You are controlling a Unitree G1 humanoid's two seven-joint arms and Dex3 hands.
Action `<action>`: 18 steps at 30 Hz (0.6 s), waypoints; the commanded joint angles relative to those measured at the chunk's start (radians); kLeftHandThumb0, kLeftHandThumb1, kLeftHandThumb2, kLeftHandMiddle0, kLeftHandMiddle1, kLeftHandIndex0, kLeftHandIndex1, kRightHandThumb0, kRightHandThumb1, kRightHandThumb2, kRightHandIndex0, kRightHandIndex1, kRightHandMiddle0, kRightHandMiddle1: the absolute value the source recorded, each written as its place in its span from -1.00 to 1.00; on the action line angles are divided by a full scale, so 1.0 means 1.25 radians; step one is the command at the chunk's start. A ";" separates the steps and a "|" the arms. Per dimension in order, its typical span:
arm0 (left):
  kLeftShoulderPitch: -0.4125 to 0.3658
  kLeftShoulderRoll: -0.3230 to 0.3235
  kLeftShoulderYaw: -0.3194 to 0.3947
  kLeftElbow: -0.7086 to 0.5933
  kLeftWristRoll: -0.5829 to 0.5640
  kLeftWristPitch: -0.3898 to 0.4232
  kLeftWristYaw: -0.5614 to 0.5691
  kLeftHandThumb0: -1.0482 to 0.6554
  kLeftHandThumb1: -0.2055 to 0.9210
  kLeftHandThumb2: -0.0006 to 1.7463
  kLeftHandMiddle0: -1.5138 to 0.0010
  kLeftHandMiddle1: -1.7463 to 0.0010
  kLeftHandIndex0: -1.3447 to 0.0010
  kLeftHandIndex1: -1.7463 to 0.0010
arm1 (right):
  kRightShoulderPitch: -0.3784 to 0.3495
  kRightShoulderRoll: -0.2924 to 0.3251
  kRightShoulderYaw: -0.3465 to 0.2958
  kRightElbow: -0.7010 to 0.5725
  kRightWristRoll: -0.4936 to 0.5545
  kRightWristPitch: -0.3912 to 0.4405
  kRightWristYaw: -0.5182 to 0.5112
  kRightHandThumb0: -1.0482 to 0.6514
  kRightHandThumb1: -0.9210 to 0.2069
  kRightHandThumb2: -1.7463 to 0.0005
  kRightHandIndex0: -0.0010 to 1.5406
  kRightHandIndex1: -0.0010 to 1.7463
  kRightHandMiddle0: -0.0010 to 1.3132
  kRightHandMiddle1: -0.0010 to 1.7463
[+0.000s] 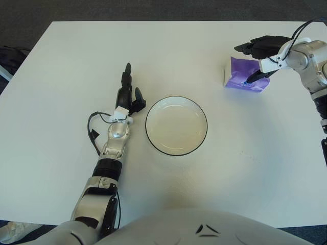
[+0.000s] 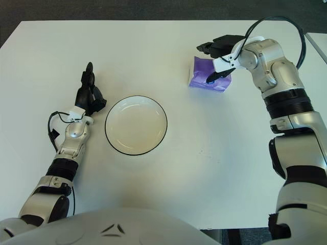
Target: Put the tissue paper into the plate.
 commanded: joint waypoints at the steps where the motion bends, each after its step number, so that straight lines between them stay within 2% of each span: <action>1: 0.078 0.001 0.000 0.087 0.008 -0.004 -0.008 -0.66 1.00 0.24 1.00 1.00 1.00 0.92 | 0.018 0.008 0.013 0.013 -0.016 0.004 -0.014 -1.00 -1.00 0.59 -1.00 -1.00 -1.00 -1.00; 10: 0.077 0.008 0.001 0.094 0.014 -0.011 -0.004 -0.67 1.00 0.24 1.00 1.00 1.00 0.91 | 0.031 0.045 0.043 0.076 -0.054 0.030 -0.077 -1.00 -1.00 0.64 -1.00 -1.00 -1.00 -1.00; 18: 0.080 0.012 0.001 0.091 0.017 -0.012 0.001 -0.68 1.00 0.26 0.99 0.99 1.00 0.90 | 0.022 0.070 0.072 0.143 -0.072 0.039 -0.105 -1.00 -1.00 0.66 -1.00 -1.00 -1.00 -1.00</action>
